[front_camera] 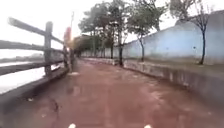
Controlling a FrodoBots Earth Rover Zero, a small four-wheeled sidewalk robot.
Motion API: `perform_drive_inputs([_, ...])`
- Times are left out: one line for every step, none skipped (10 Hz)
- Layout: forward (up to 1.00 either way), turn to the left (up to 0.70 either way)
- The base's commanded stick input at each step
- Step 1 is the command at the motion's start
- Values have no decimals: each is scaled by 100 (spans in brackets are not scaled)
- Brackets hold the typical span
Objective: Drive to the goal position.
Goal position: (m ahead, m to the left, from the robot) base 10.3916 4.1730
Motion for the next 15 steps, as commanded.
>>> perform_drive_inputs([85,3])
perform_drive_inputs([85,3])
perform_drive_inputs([85,3])
perform_drive_inputs([85,3])
perform_drive_inputs([85,3])
perform_drive_inputs([85,3])
perform_drive_inputs([85,14])
perform_drive_inputs([85,27])
perform_drive_inputs([85,32])
perform_drive_inputs([85,33])
perform_drive_inputs([85,33])
perform_drive_inputs([85,9])
perform_drive_inputs([85,3])
perform_drive_inputs([85,3])
perform_drive_inputs([85,3])
